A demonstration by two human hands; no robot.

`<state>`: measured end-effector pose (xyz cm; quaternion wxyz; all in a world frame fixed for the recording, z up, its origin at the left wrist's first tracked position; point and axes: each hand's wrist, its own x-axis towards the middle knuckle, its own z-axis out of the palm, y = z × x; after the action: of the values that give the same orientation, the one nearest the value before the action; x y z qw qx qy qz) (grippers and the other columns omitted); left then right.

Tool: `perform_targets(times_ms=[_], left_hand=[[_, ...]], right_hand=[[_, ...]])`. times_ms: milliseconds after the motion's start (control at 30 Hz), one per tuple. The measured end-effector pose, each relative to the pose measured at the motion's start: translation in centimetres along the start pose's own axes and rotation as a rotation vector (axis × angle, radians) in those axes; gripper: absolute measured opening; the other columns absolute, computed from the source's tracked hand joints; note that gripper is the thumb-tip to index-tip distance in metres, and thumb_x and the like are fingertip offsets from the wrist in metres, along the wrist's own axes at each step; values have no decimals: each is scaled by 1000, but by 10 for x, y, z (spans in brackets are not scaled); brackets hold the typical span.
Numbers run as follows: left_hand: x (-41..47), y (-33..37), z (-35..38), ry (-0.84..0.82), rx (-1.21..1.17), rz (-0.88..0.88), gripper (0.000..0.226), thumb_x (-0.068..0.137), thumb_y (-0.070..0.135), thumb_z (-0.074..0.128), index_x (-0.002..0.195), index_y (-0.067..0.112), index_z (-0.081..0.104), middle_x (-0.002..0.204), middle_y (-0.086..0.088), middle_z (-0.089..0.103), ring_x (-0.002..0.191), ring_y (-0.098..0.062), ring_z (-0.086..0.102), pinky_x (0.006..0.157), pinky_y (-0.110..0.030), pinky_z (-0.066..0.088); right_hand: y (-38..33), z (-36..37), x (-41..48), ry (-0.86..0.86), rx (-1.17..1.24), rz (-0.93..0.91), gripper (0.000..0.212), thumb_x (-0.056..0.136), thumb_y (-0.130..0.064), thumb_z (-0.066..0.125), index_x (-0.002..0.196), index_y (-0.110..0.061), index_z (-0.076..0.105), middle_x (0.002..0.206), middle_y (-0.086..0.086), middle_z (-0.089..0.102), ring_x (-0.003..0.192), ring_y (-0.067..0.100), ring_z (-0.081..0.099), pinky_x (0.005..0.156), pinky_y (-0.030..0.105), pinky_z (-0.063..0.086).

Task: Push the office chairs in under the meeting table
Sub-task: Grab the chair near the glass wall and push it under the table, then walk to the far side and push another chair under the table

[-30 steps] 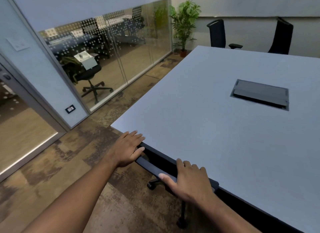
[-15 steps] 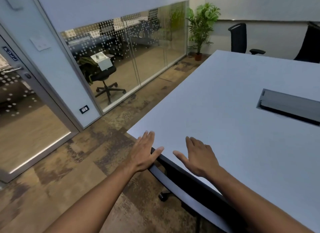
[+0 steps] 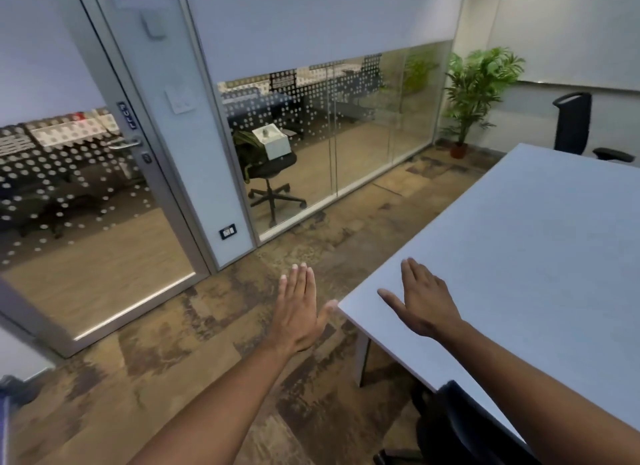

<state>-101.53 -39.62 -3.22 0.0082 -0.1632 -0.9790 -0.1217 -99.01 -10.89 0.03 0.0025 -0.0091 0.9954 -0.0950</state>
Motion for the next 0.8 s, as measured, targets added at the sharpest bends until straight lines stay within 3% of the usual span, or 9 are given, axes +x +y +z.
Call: perform_targets(times_ms=[133,400,800], left_hand=[[28,-53,-5,16,69,-19,117,86,89,-20,168,6,-16,178,-14,-22,164,-26,-26,127,-42,-25],[149,-134,-10,5,156,-5,100,102,79,3,166,6,-21,176,-15,-25,163,-28,-28,133,-49,-17],[397,-228,-9,-98,167,61,106,98,84,-6,166,4,-21,177,-16,-26,163,-28,-28,134,-51,-14]], right_hand=[[-41,16,55,7,3,-39,120,85,-90,-8,171,-8,2,181,13,-1,166,30,5,131,50,12],[-79,59,198,113,0,-35,107,97,-85,2,171,-8,-1,180,13,-5,167,30,-2,133,51,7],[-70,102,443,108,27,82,102,101,-81,2,170,-6,-6,180,14,-9,166,30,-9,134,52,-3]])
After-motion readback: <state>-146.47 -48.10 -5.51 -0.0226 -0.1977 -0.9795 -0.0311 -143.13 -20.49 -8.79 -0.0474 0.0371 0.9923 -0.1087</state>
